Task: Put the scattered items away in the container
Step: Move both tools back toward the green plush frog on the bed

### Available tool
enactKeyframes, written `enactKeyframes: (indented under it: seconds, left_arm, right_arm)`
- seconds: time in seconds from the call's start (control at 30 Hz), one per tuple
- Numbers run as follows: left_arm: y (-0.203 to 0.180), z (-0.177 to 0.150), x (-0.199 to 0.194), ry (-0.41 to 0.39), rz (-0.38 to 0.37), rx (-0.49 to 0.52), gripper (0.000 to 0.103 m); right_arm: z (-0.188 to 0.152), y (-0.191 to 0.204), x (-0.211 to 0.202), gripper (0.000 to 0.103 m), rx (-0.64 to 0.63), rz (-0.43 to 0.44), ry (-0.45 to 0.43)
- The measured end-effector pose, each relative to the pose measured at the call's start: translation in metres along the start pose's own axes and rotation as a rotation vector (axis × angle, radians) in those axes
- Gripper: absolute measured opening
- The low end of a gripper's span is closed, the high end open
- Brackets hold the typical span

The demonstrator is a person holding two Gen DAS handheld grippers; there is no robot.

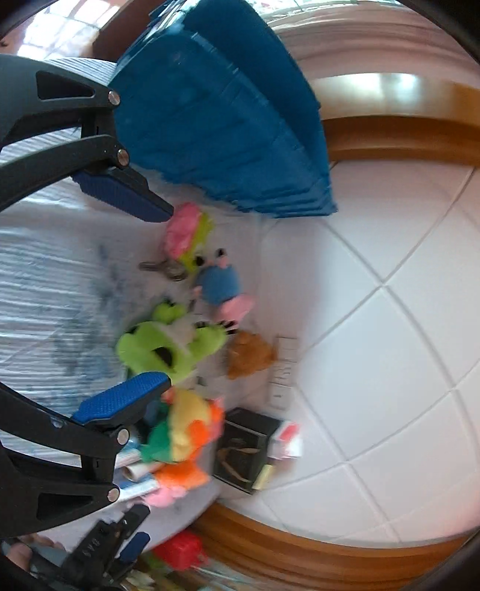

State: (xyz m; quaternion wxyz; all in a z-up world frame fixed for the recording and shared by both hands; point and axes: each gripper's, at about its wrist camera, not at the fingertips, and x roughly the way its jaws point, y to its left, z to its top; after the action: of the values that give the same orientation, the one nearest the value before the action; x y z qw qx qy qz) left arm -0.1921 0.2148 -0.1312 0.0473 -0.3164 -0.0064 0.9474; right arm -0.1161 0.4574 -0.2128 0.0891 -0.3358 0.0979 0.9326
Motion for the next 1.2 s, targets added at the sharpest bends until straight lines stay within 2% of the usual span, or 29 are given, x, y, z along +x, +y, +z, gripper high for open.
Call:
enactKeyframes:
  seconds: [0.13, 0.23, 0.4, 0.5, 0.6, 0.67, 0.73, 0.77, 0.8, 0.83, 0.9, 1.03, 1.1, 1.13, 1.2]
  left_arm:
    - [-0.023, -0.010, 0.024, 0.061, 0.001, 0.025, 0.083]
    - [-0.032, -0.017, 0.047, 0.109, 0.002, 0.032, 0.083]
    - [-0.048, -0.011, 0.101, 0.169, -0.064, 0.023, 0.083]
    - [-0.066, 0.005, 0.139, 0.174, -0.096, 0.027, 0.083]
    - [-0.084, 0.019, 0.183, 0.186, -0.087, 0.054, 0.083]
    - [-0.093, 0.022, 0.216, 0.214, -0.071, 0.072, 0.083]
    - [-0.099, 0.017, 0.249, 0.276, -0.078, 0.083, 0.083]
    - [-0.100, 0.010, 0.262, 0.310, -0.094, 0.091, 0.070]
    - [-0.100, 0.001, 0.269, 0.334, -0.123, 0.095, 0.065]
    - [-0.099, -0.007, 0.271, 0.334, -0.144, 0.098, 0.065]
    - [-0.095, -0.021, 0.257, 0.277, -0.136, 0.128, 0.060]
    - [-0.064, -0.035, 0.236, 0.284, -0.129, 0.098, 0.055]
    - [-0.042, -0.038, 0.224, 0.282, -0.084, 0.079, 0.052]
    - [-0.031, -0.039, 0.218, 0.283, -0.041, 0.074, 0.048]
    - [-0.007, -0.044, 0.208, 0.300, 0.065, 0.051, 0.046]
  right_arm:
    - [-0.009, -0.020, 0.015, 0.065, 0.014, 0.013, 0.053]
    - [-0.012, -0.021, 0.026, 0.065, 0.005, 0.027, 0.081]
    - [-0.014, -0.023, 0.048, 0.066, 0.020, 0.009, 0.113]
    - [-0.015, -0.022, 0.068, 0.066, 0.021, -0.008, 0.151]
    - [-0.015, -0.017, 0.082, 0.066, 0.024, -0.032, 0.170]
    - [-0.016, -0.017, 0.088, 0.066, 0.033, -0.045, 0.179]
    - [-0.019, -0.018, 0.095, 0.066, 0.036, -0.060, 0.200]
    - [-0.020, -0.018, 0.100, 0.066, 0.034, -0.069, 0.213]
    - [-0.022, -0.019, 0.104, 0.066, 0.032, -0.076, 0.225]
    - [-0.022, -0.019, 0.108, 0.066, 0.029, -0.078, 0.233]
    - [-0.023, -0.016, 0.116, 0.066, 0.021, -0.068, 0.244]
    - [-0.021, 0.000, 0.135, 0.063, -0.012, -0.006, 0.272]
    - [-0.019, 0.013, 0.145, 0.062, -0.033, 0.058, 0.279]
    - [-0.018, 0.020, 0.150, 0.062, -0.047, 0.087, 0.284]
    - [-0.018, 0.037, 0.158, 0.063, -0.078, 0.154, 0.299]
